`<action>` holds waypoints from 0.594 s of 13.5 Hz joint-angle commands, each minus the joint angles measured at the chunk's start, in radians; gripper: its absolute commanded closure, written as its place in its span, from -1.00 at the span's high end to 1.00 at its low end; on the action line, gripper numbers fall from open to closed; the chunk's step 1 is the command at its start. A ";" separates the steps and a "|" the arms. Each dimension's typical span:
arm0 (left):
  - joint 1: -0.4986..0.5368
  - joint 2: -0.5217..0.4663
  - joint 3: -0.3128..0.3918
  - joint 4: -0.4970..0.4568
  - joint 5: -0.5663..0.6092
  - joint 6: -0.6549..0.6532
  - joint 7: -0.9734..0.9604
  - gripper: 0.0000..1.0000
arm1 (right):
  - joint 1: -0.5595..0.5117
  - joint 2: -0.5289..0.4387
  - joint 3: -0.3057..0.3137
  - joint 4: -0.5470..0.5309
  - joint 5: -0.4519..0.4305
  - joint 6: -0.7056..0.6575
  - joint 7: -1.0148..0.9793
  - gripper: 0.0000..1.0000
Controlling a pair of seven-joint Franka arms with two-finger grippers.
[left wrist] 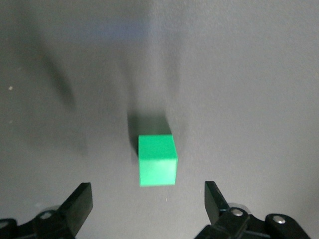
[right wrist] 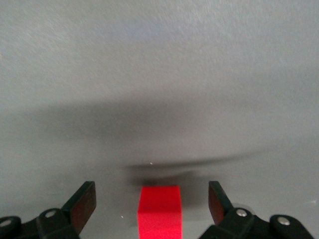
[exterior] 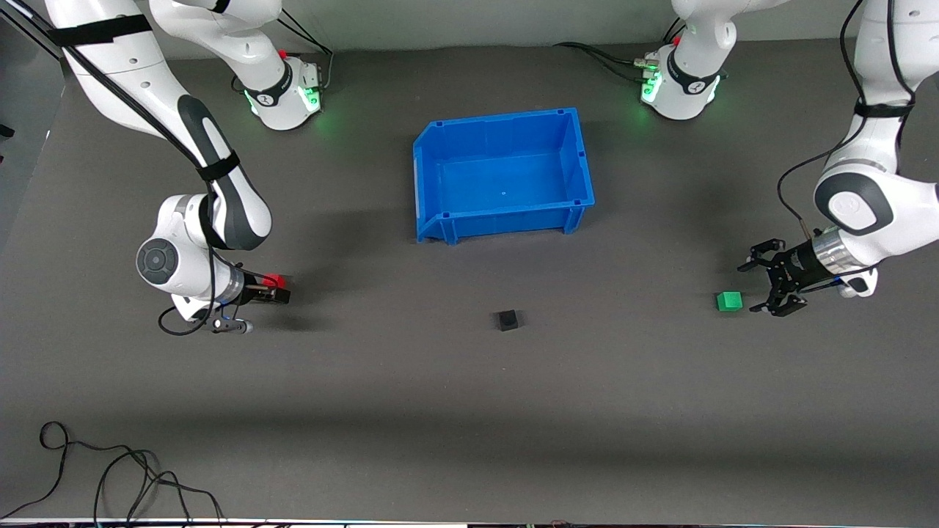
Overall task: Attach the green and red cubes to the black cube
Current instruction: 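Lower the right gripper onto the red cube while the left gripper lowers too, then close the right gripper on the red cube while the left gripper grasps green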
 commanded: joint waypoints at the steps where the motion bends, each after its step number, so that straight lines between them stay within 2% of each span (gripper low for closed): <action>1: -0.002 0.035 -0.008 -0.007 -0.043 0.063 0.038 1.00 | 0.002 -0.044 -0.004 -0.074 0.013 0.038 0.002 0.98; 4: -0.007 0.057 -0.010 -0.009 -0.109 0.083 0.108 1.00 | 0.002 -0.045 -0.004 -0.086 0.013 0.050 0.002 0.88; 5: -0.007 0.064 -0.010 -0.009 -0.129 0.084 0.125 1.00 | 0.002 -0.045 -0.004 -0.093 0.013 0.054 0.002 0.78; 8: -0.011 0.080 -0.010 -0.001 -0.139 0.115 0.128 1.00 | 0.002 -0.047 -0.004 -0.100 0.013 0.054 0.004 0.32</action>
